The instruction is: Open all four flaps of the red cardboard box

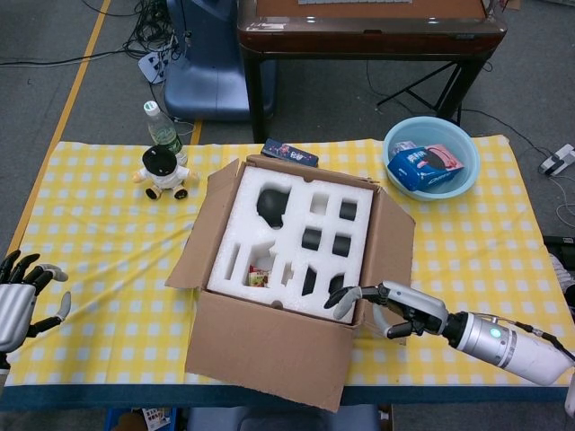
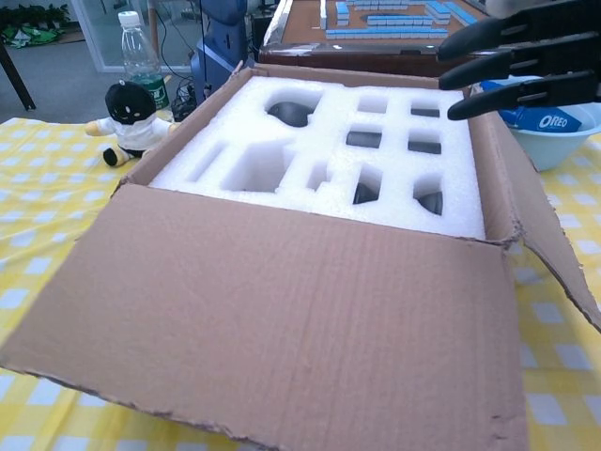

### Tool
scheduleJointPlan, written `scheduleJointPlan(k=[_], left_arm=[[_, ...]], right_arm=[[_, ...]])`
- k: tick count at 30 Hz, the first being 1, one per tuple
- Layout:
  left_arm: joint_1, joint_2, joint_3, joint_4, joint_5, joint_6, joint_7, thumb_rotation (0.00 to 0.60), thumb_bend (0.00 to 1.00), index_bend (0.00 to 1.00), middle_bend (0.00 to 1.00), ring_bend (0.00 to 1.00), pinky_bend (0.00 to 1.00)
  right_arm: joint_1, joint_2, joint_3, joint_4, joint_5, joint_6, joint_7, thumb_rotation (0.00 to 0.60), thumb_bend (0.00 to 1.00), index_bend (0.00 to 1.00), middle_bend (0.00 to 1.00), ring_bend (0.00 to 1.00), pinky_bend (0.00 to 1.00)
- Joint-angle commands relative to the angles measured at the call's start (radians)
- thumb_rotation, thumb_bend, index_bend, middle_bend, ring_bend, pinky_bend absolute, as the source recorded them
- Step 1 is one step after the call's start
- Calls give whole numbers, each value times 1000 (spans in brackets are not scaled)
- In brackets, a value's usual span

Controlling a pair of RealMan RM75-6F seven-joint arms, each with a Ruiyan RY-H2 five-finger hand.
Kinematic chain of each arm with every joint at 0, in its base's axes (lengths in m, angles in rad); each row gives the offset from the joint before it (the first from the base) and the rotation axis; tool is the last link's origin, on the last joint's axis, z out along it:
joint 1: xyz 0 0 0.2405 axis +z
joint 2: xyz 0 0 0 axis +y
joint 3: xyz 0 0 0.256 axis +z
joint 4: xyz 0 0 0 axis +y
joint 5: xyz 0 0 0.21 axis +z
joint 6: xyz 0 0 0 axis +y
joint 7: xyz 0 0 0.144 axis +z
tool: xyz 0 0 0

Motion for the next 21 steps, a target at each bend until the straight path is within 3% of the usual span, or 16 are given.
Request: scheduleJointPlan(k=[1,9,13,16,21], left_arm=[[1,-1,0,1,-2,0,-1,246,477,471,321,136,0],[14,-22,-15,24,-17,37,-7,248,477,468,283,136,0],[23,-38,-19,39,-14,60,-20,314,477,445,273,136,0],[30,-50,-18,51,-9,72,-26,320,477,422,265,136,0],[39,-55,-12,53,-9,79,-11,331,477,412,263,136,0]], right_arm=[[-65,27,24,-60,163,-98,-358,600,786,327,213,114,64],[-246,-27,83,-114,431,-53,-1026,600,701,299,212,114,64],[-335,-94,109,-105,508,34,-1301,600,662,282,208,114,64],[-387,-136,123,-83,533,94,-1449,600,659,262,200,114,64],[-459,-188,136,-40,540,175,-1589,600,656,249,189,114,64]])
